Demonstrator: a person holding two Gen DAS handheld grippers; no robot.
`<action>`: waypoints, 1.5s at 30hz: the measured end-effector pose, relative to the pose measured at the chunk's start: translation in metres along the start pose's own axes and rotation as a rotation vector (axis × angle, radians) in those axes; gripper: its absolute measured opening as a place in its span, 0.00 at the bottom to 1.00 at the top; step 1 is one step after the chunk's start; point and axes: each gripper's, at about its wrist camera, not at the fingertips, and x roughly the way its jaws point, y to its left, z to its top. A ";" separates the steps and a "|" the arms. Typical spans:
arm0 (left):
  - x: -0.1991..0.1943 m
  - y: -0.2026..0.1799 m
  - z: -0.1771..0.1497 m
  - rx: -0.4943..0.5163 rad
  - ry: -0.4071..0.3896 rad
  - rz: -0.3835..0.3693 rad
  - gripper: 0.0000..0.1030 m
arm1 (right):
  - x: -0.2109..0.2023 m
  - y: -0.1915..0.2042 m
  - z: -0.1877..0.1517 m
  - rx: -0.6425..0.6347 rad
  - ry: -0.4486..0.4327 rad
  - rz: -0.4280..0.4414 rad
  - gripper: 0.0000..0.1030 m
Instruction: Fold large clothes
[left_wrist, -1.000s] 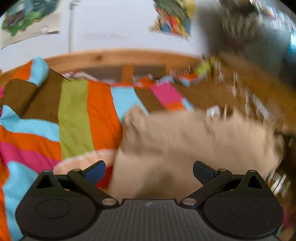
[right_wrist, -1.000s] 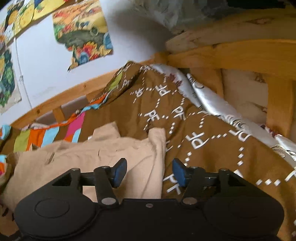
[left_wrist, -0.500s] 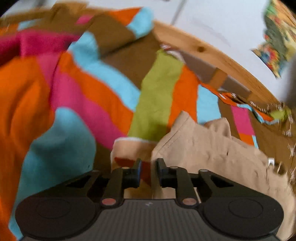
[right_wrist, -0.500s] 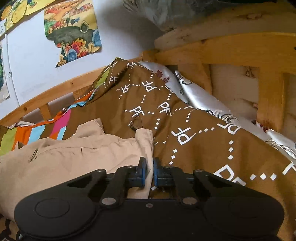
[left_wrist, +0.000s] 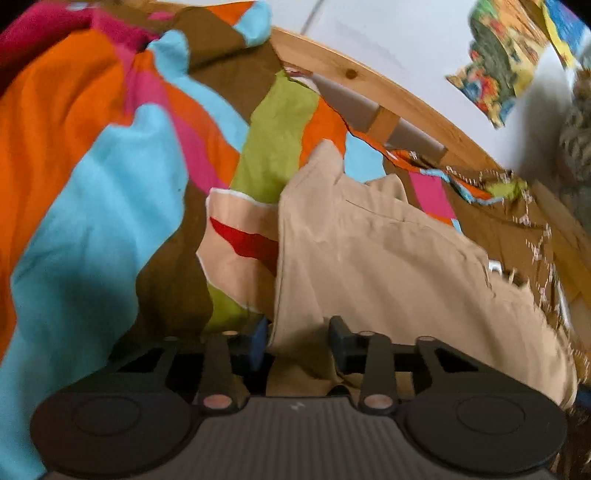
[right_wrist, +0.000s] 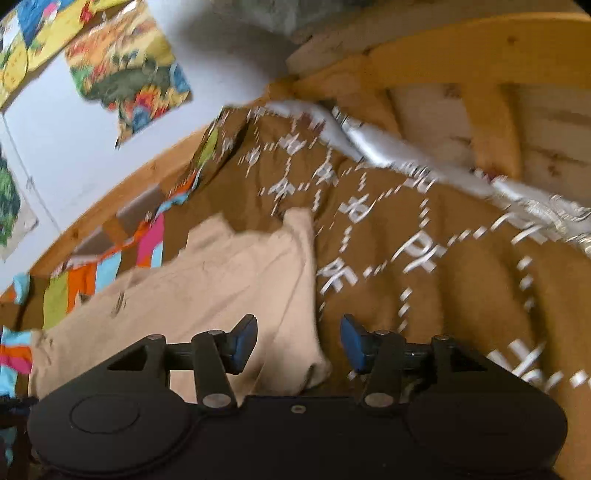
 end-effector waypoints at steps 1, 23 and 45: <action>0.002 0.001 0.002 -0.013 0.007 -0.007 0.11 | 0.004 0.002 -0.002 -0.014 0.014 0.001 0.40; -0.026 -0.004 -0.036 0.024 0.026 0.093 0.16 | -0.007 0.016 -0.013 -0.126 0.003 -0.201 0.17; 0.071 -0.135 -0.044 0.459 0.045 0.046 0.74 | 0.106 0.184 -0.082 -0.738 -0.007 0.021 0.59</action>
